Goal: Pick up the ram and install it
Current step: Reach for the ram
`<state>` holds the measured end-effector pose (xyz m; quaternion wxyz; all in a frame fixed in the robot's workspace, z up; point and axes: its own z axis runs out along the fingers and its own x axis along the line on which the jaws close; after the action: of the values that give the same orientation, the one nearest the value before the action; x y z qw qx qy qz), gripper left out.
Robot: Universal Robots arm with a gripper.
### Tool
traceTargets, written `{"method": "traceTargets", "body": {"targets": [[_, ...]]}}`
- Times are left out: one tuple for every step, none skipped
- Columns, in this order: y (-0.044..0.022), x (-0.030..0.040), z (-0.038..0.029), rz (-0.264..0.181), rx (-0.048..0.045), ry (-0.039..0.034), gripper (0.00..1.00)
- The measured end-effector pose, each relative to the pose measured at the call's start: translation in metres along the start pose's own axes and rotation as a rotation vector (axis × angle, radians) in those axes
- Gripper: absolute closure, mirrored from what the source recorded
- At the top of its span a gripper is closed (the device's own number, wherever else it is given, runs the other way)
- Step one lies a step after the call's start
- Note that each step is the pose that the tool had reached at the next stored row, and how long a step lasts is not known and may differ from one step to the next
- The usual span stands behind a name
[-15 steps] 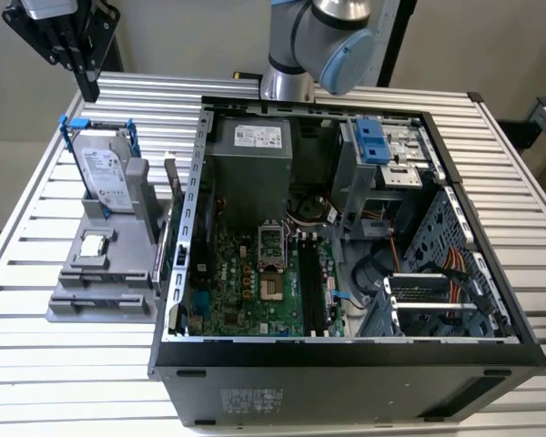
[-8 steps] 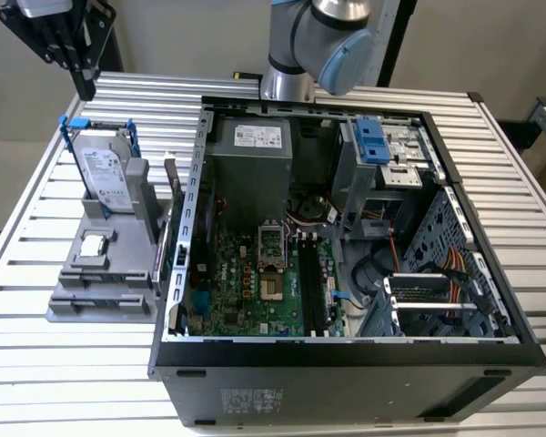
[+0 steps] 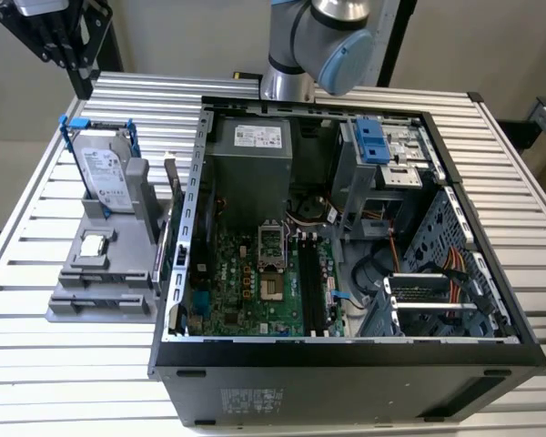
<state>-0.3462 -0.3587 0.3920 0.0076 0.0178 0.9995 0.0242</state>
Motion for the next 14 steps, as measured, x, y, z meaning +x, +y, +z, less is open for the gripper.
{"method": "traceTargets", "body": {"targets": [[0.0, 0.0, 0.0, 0.0, 0.0, 0.0, 1.0], [0.0, 0.0, 0.0, 0.0, 0.0, 0.0, 1.0], [0.0, 0.0001, 0.0, 0.0, 0.0, 0.0, 1.0], [0.0, 0.0001, 0.0, 0.0, 0.0, 0.0, 1.0], [0.0, 0.0001, 0.0, 0.0, 0.0, 0.0001, 1.0], [0.0, 0.0001, 0.0, 0.0, 0.0, 0.0001, 1.0], [0.0, 0.0001, 0.0, 0.0, 0.0, 0.0, 1.0], [-0.0002, 0.0002, 0.0, 0.0, 0.0001, 0.0001, 1.0], [-0.0006, 0.0002, 0.0, 0.0, 0.0, 0.0001, 1.0], [-0.0012, 0.0003, -0.0001, 0.0, 0.0, 0.0001, 1.0], [-0.0023, 0.0004, -0.0001, 0.0, 0.0, 0.0001, 1.0], [-0.0035, 0.0005, -0.0002, 0.0, 0.0, 0.0, 1.0], [-0.0046, 0.0006, -0.0002, 0.0, 0.0, 0.0, 1.0], [-0.0058, 0.0007, -0.0003, 0.0, 0.0, 0.0001, 1.0]]}}
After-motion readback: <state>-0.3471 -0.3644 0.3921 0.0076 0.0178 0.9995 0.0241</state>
